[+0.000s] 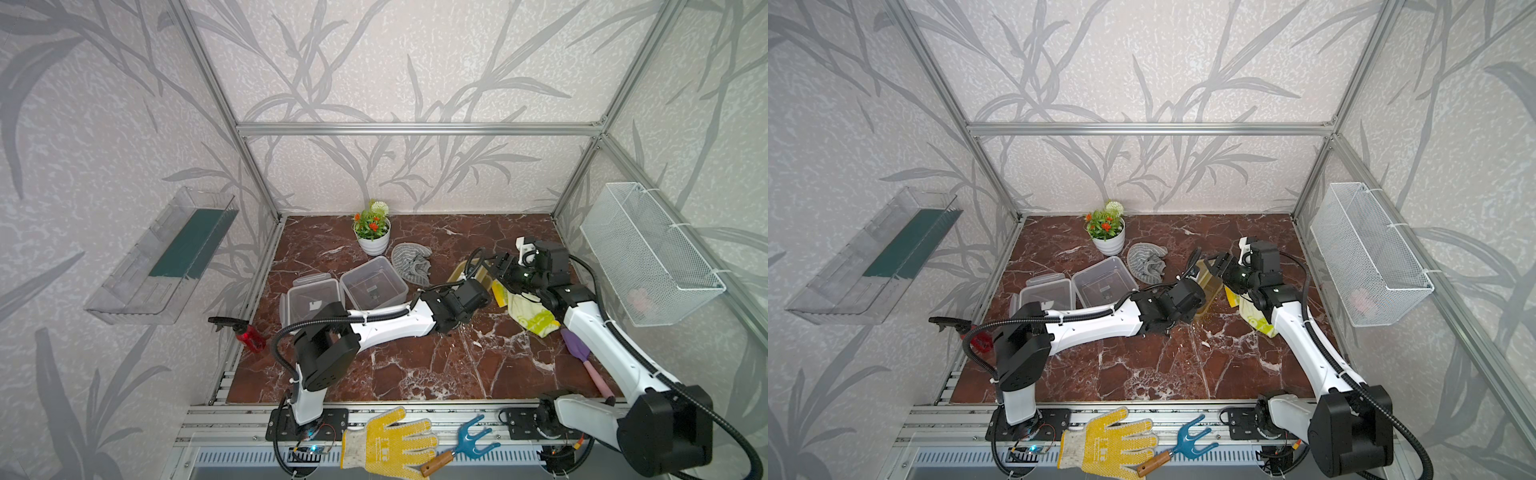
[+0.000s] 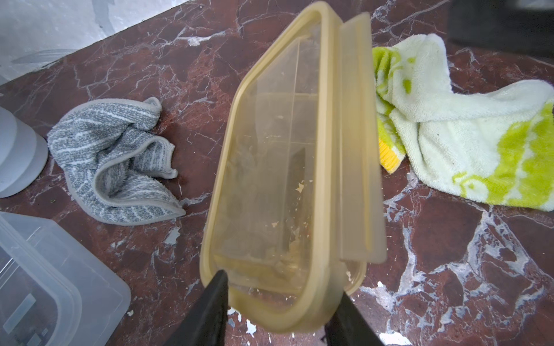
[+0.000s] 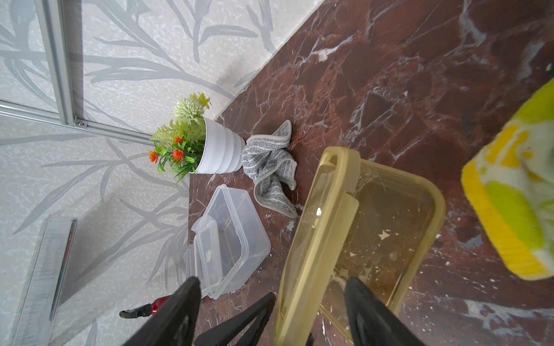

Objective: Wipe the insides of the lunch boxes
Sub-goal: Open the lid of the lunch box.

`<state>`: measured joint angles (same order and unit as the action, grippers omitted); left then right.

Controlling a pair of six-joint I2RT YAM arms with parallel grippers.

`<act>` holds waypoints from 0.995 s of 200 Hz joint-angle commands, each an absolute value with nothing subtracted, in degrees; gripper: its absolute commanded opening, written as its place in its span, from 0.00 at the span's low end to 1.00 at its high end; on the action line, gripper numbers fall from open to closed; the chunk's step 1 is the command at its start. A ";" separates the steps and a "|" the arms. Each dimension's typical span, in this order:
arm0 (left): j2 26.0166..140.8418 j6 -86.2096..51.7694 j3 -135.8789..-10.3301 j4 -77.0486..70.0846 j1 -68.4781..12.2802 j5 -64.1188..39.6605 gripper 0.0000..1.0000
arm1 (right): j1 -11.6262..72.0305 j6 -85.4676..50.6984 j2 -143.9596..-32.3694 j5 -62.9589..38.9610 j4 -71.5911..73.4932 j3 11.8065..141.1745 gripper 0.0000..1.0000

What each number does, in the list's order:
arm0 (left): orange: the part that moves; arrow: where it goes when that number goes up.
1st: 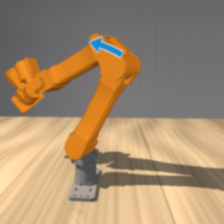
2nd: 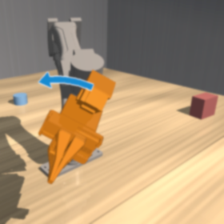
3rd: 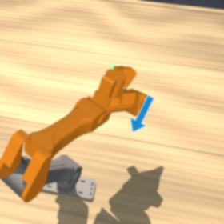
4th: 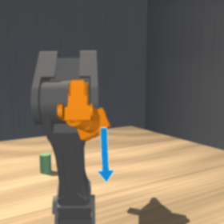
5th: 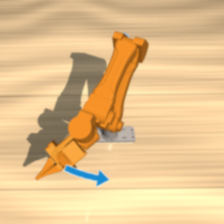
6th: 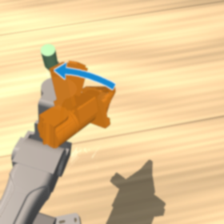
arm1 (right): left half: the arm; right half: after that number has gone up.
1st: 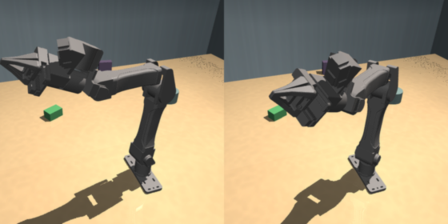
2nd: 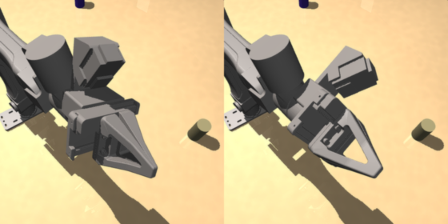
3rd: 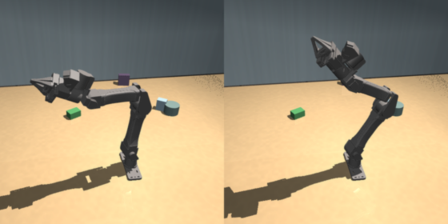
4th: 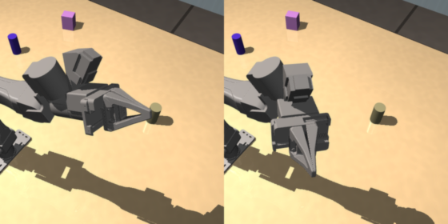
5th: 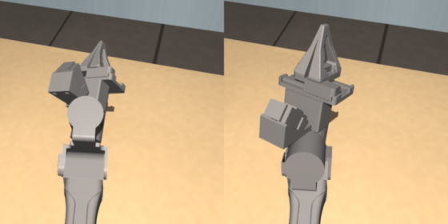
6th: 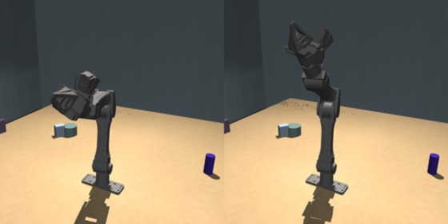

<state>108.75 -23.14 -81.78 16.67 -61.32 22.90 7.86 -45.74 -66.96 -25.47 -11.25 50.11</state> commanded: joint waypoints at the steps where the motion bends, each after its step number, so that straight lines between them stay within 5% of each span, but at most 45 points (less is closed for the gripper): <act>1: 109.17 -24.35 -83.52 16.06 -60.88 22.75 0.48 | 6.59 -43.95 -65.09 -25.06 -13.42 49.92 0.79; 51: 109.36 -24.09 -83.94 15.42 -60.05 21.36 0.48 | 3.21 -43.98 -65.88 -23.56 -13.82 46.37 0.81; 105: 109.16 -23.91 -84.34 15.56 -59.68 20.41 0.48 | 2.72 -41.49 -75.52 -23.86 -11.47 42.64 0.54; 199: 109.43 -24.03 -85.33 16.24 -58.47 19.34 0.48 | 8.70 -37.97 -87.98 -19.75 -13.27 47.83 0.56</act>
<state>108.86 -23.14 -83.53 15.79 -59.29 19.33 7.99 -39.86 -86.02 -21.52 -11.99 45.32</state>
